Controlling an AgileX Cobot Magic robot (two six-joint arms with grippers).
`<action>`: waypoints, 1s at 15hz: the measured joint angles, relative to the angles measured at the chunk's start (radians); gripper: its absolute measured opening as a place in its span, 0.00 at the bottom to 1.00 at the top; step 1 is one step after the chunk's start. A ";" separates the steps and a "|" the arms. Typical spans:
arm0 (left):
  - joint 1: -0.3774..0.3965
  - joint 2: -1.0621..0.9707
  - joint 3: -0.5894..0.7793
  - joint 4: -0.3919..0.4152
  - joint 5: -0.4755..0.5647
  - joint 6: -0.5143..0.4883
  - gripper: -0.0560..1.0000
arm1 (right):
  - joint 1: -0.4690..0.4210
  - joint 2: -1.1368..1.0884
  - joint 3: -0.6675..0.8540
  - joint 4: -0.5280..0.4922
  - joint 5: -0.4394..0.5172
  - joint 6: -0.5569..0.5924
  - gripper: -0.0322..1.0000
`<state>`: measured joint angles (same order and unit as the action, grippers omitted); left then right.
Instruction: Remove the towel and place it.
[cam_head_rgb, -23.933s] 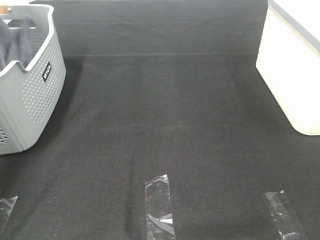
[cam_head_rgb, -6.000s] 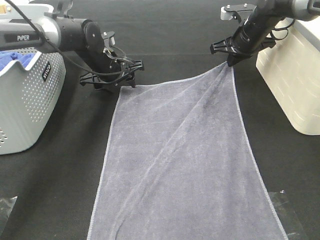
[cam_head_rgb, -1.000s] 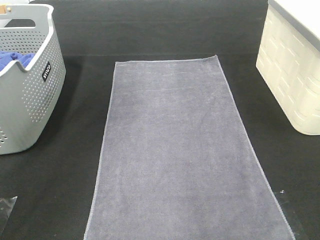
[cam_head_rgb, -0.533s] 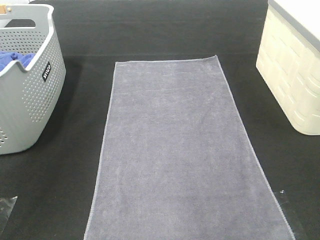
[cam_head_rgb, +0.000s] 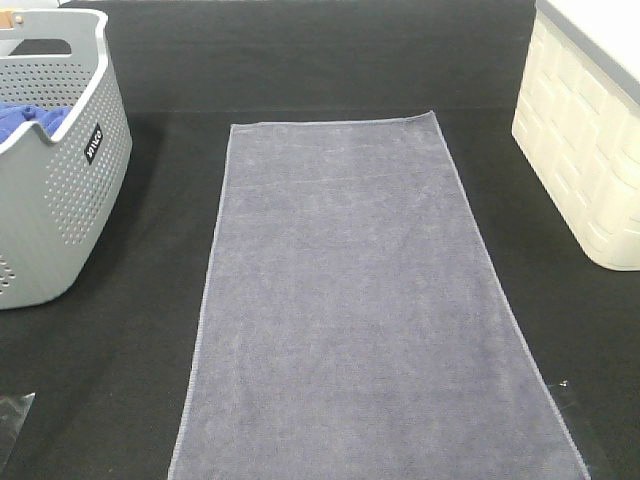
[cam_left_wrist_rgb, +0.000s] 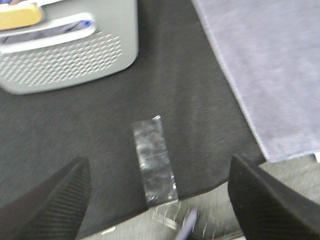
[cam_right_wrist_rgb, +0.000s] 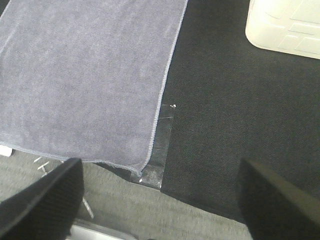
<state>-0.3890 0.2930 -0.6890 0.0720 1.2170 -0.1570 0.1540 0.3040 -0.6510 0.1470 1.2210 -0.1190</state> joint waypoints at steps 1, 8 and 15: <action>0.000 -0.082 0.027 -0.015 0.001 0.030 0.74 | 0.000 -0.059 0.032 0.000 0.000 0.000 0.79; 0.000 -0.299 0.135 -0.040 0.006 0.112 0.74 | 0.000 -0.305 0.095 0.001 0.004 -0.001 0.79; 0.000 -0.299 0.152 -0.064 -0.079 0.169 0.74 | 0.000 -0.311 0.145 0.061 -0.139 -0.080 0.79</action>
<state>-0.3890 -0.0060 -0.5370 0.0080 1.1380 0.0120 0.1540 -0.0070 -0.5060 0.2080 1.0820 -0.1990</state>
